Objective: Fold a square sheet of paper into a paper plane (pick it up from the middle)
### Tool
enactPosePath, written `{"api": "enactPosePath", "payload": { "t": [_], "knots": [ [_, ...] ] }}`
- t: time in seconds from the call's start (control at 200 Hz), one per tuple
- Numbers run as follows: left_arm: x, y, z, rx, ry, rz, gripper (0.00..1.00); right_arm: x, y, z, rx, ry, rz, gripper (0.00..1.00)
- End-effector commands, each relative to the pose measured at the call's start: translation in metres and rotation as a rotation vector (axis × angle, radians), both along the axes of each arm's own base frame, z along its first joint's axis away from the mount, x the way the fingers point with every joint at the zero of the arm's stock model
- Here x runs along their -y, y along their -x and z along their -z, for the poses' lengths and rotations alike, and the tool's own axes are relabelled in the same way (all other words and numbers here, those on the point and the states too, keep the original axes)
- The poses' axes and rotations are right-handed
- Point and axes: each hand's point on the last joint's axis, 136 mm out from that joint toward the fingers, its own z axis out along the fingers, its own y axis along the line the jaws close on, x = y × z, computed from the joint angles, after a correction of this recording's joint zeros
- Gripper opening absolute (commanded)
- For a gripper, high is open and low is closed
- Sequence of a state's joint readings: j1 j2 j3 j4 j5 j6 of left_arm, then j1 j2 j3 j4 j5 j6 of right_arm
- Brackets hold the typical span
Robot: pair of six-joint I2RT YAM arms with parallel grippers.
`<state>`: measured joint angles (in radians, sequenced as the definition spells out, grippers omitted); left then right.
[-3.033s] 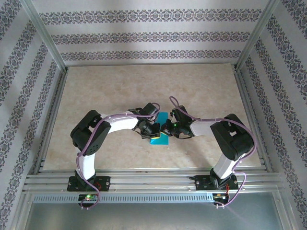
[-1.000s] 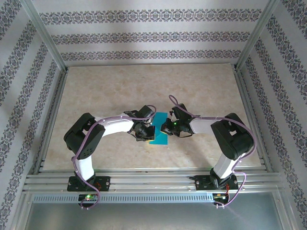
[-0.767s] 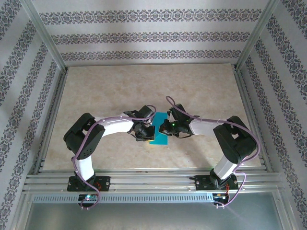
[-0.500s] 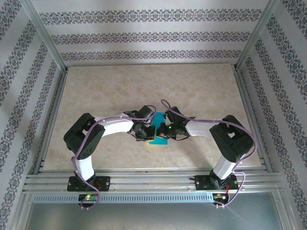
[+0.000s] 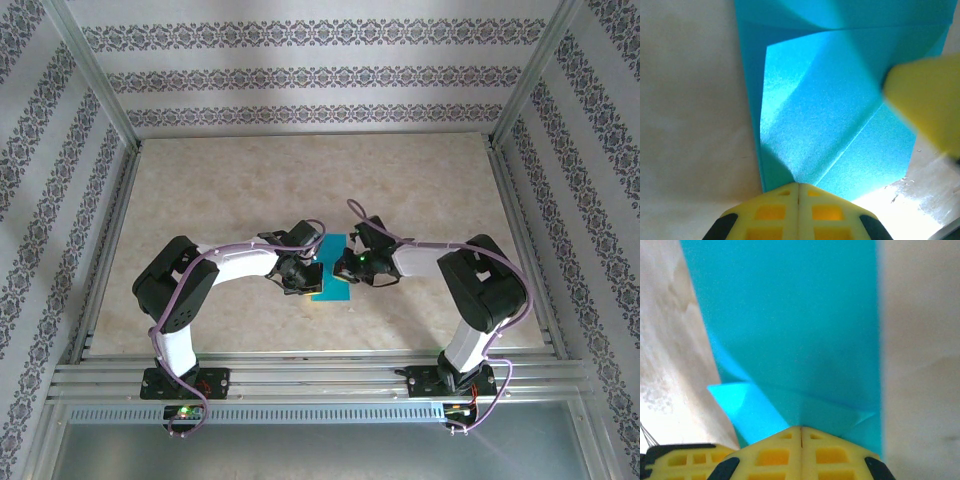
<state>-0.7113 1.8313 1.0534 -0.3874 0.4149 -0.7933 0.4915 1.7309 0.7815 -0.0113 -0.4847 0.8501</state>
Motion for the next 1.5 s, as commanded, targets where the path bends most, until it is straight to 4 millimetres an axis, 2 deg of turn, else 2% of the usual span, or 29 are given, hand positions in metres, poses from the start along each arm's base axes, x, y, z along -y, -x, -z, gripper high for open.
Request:
{"api": "enactPosePath", "payload": {
  "t": [0.0,0.15,0.21,0.28,0.33,0.395,0.5,0.575,0.66,0.794,1.014,1.274,1.384,1.494],
  "knots": [
    [-0.053,0.043,0.046,-0.18,-0.229,-0.02,0.0,0.043,-0.027,0.015,0.035,0.128,0.089,0.0],
    [-0.05,0.04,0.043,-0.166,-0.215,-0.008,0.0,0.084,-0.07,0.001,0.096,0.14,0.176,0.0],
    [-0.044,0.036,0.038,-0.151,-0.196,0.004,0.0,0.095,-0.079,-0.009,0.119,0.125,0.203,0.0],
    [-0.033,0.027,0.029,-0.12,-0.155,0.017,0.0,0.098,-0.083,-0.025,0.16,0.106,0.205,0.0],
    [-0.023,0.018,0.018,-0.095,-0.117,0.029,0.0,0.097,-0.082,-0.035,0.183,0.095,0.198,0.0],
    [-0.006,0.003,-0.003,-0.047,-0.054,0.037,0.08,0.095,-0.075,-0.044,0.196,0.07,0.19,0.0],
    [0.016,-0.023,-0.048,0.054,0.071,0.025,0.23,0.09,-0.059,-0.051,0.185,0.026,0.193,0.11],
    [0.019,-0.04,-0.073,0.122,0.127,-0.008,0.34,0.086,-0.046,-0.054,0.174,-0.004,0.196,0.2],
    [0.012,-0.056,-0.084,0.175,0.142,-0.061,0.41,0.077,-0.031,-0.055,0.151,-0.042,0.194,0.33],
    [0.007,-0.067,-0.079,0.184,0.159,-0.112,0.41,0.058,-0.013,-0.053,0.106,-0.102,0.189,0.42],
    [-0.001,-0.072,-0.058,0.166,0.123,-0.154,0.38,0.025,-0.002,-0.049,0.081,-0.143,0.144,0.47],
    [-0.026,-0.072,-0.049,0.164,0.081,-0.221,0.39,-0.001,0.0,-0.036,0.057,-0.175,0.09,0.48],
    [-0.036,-0.072,-0.044,0.155,0.061,-0.243,0.39,-0.017,0.0,-0.042,0.066,-0.246,0.047,0.47],
    [-0.043,-0.072,-0.042,0.149,0.052,-0.263,0.39,-0.025,0.003,-0.039,0.058,-0.248,0.017,0.44]
  ]
}}
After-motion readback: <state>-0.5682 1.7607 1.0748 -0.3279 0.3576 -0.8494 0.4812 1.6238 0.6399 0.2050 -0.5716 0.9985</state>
